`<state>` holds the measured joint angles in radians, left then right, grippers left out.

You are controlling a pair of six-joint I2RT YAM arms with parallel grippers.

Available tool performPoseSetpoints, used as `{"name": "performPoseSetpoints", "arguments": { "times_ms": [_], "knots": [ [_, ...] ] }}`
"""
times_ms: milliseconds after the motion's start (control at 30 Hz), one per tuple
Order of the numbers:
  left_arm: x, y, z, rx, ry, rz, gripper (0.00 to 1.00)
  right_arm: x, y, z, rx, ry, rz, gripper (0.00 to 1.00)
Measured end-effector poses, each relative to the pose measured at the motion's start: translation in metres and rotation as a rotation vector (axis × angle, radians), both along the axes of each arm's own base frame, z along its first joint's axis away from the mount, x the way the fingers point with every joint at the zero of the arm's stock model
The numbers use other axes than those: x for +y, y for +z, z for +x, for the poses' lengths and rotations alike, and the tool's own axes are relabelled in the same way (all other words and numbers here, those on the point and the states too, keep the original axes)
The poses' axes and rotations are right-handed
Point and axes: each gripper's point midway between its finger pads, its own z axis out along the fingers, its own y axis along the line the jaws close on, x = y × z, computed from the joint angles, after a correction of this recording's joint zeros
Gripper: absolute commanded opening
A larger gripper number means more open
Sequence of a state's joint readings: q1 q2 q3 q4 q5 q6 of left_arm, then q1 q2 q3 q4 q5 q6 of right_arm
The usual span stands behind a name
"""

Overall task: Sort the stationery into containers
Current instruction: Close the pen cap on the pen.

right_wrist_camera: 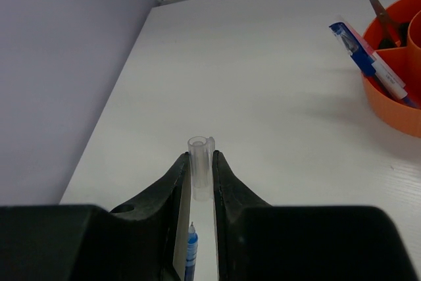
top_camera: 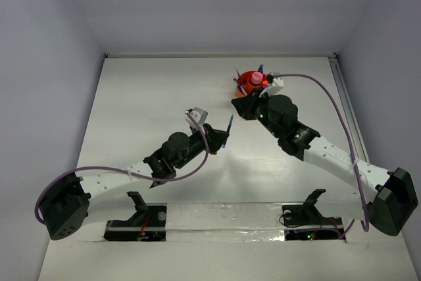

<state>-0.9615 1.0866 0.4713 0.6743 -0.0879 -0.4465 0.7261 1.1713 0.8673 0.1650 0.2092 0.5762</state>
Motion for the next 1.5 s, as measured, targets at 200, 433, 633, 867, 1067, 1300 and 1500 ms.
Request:
{"name": "performPoseSetpoints", "arguments": {
  "times_ms": [200,433,633,867,1067,1300,1500],
  "knots": [
    [0.0,0.001,0.0,-0.002,-0.003,-0.002,0.0,0.004,0.001,-0.002,0.003,0.021,0.013,0.0],
    [0.0,0.001,0.0,-0.004,0.002,-0.003,0.0,0.007,0.006,-0.003,-0.004,0.032,0.039,0.0],
    [0.003,0.003,0.003,-0.011,0.016,-0.004,0.0,0.007,0.007,-0.003,-0.004,0.035,0.041,0.0],
    [0.007,0.009,0.005,-0.026,0.034,-0.012,0.0,0.008,0.007,-0.004,-0.002,0.042,0.045,0.0],
    [0.008,0.01,0.006,-0.032,0.04,-0.012,0.0,0.01,0.008,-0.005,-0.001,0.051,0.05,0.0],
    [0.008,0.01,0.006,-0.032,0.04,-0.009,0.0,0.008,0.014,-0.007,-0.012,0.053,0.061,0.0],
    [0.008,0.009,0.006,-0.03,0.04,-0.006,0.0,0.007,0.021,-0.009,-0.027,0.053,0.076,0.0]
  ]
}}
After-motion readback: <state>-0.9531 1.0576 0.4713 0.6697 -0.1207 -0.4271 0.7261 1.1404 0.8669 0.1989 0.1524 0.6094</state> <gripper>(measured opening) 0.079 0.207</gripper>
